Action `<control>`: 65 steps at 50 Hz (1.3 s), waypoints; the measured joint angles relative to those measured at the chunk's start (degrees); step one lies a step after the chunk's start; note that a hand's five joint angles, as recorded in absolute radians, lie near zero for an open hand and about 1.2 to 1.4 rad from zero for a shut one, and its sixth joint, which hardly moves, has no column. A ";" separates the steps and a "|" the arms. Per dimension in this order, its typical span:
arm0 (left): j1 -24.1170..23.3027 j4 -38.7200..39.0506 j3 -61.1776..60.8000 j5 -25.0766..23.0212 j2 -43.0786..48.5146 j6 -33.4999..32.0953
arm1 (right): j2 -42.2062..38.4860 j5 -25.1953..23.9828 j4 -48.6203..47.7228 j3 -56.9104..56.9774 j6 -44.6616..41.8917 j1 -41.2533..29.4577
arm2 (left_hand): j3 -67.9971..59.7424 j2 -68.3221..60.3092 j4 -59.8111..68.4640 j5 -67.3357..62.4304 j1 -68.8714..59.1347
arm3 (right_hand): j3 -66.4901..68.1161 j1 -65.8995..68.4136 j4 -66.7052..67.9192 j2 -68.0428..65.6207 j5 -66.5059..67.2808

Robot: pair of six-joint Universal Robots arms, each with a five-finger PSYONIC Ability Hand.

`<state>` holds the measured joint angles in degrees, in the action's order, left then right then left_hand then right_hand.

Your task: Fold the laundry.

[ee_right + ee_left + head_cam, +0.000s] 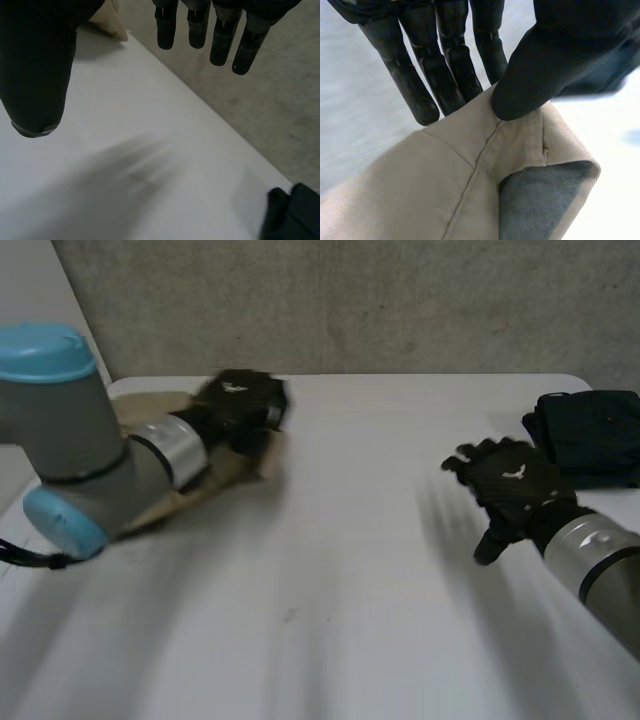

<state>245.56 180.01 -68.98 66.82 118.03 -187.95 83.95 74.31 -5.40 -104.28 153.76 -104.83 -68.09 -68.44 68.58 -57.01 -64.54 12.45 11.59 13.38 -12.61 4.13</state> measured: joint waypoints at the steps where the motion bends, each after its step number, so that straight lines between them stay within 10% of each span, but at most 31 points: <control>1: -1.80 0.10 -1.75 -0.53 -1.71 2.05 | 0.24 0.01 0.00 0.11 0.06 0.41 | 0.00 0.00 0.00 0.00 0.00 | 0.00 0.00 0.00 0.00 0.00; 5: -9.83 2.27 -9.84 -4.11 -8.69 9.92 | 0.93 0.07 -0.02 0.55 0.23 1.75 | 5.59 5.98 -6.06 5.30 4.84 | 0.00 0.00 0.00 0.00 0.00; 9: -14.35 8.30 -15.57 -5.92 -12.46 13.27 | 1.08 0.12 0.00 0.78 0.15 2.32 | 48.50 50.07 -49.72 48.12 50.63 | 0.00 0.00 0.00 0.00 0.00; 13: -13.63 12.31 -16.87 -3.46 -12.46 12.74 | 1.03 0.08 0.08 0.81 0.03 2.33 | 56.15 56.84 -57.02 54.16 53.67 | 0.00 0.00 0.00 0.00 0.00; 26: 0.30 11.29 -16.56 4.95 -9.36 2.74 | 0.81 -1.25 0.61 -0.17 -0.35 1.50 | 56.15 56.87 -57.03 54.16 53.67 | 0.00 0.00 0.00 0.00 0.00; 49: 1.36 7.83 -6.56 4.96 10.16 -17.30 | 4.34 -1.16 16.08 -5.98 -5.30 -4.93 | 55.35 55.97 -56.14 53.63 52.48 | 0.00 0.00 0.00 0.00 0.01; 65: 1.32 8.08 -0.94 5.65 15.12 -17.14 | 2.17 1.98 3.19 -16.89 -4.79 -9.15 | 1.00 1.03 -0.89 0.60 -0.71 | 12.71 11.40 11.73 -12.59 10.93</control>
<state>246.87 188.09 -69.92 72.46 133.15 -205.09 86.12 76.29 -2.21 -121.17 148.97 -113.98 -67.09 -67.41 67.69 -56.41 -65.25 25.16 22.99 25.11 -25.20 15.06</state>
